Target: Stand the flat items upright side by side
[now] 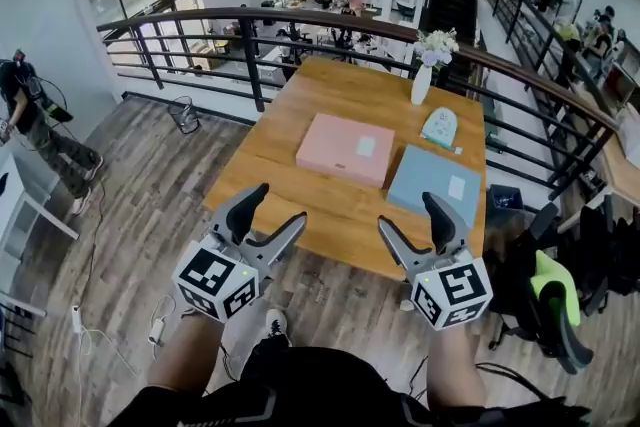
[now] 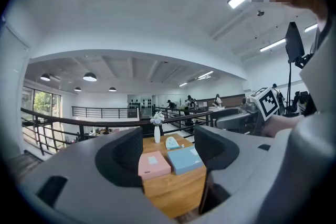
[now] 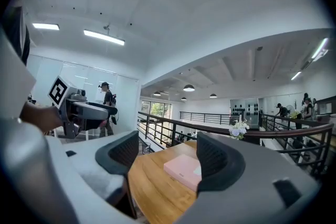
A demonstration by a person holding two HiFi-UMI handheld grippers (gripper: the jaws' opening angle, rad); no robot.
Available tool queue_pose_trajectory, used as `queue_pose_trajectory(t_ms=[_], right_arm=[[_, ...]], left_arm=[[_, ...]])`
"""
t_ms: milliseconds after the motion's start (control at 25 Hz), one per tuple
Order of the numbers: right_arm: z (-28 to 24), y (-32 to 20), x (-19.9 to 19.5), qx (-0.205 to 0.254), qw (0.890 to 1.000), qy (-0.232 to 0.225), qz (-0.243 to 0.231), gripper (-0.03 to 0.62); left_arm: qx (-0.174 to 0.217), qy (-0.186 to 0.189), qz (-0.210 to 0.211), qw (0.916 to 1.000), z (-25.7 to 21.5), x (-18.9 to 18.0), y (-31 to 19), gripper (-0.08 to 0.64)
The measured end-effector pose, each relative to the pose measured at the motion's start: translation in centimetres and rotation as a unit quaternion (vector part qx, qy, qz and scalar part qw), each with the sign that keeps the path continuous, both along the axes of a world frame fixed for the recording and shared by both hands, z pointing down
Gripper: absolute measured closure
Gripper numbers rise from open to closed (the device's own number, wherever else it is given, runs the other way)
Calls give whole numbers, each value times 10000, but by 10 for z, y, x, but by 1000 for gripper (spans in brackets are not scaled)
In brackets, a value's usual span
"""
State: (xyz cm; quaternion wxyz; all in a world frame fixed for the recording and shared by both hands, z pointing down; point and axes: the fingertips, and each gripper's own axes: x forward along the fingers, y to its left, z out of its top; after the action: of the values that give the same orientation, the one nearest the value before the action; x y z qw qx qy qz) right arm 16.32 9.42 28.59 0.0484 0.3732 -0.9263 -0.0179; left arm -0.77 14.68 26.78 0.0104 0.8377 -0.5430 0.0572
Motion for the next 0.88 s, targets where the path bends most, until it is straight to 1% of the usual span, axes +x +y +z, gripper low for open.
queue_pose_trajectory(t_ms=[80, 200, 320, 440, 560, 680, 800, 880], right_arm=[[0, -16, -15, -33, 9996, -14, 282, 249], [0, -41, -38, -156, 9981, 2, 603, 249], [2, -63, -62, -186, 9966, 136, 785, 249], [6, -79, -77, -285, 9937, 69, 1082, 249], [12, -87, -82, -402, 9892, 140, 1404, 249], [16, -98, -90, -425, 9861, 305, 1579, 249], [23, -111, -91, -533, 9833, 385, 1698, 249], [28, -122, -87, -604, 9816, 385, 1770, 249]], left_arm=[[111, -54, 129, 9998, -4, -25, -16, 247], [172, -29, 305, 9994, -9, -63, -40, 247], [153, 50, 405, 9991, -8, -100, -67, 247], [58, 174, 485, 9987, 0, -129, -90, 247], [-7, 261, 672, 9974, 8, -147, -108, 247], [-42, 331, 898, 9954, 15, -159, -129, 247], [-183, 341, 1036, 9939, 26, -161, -148, 247], [-297, 393, 1047, 9933, 31, -159, -162, 247]])
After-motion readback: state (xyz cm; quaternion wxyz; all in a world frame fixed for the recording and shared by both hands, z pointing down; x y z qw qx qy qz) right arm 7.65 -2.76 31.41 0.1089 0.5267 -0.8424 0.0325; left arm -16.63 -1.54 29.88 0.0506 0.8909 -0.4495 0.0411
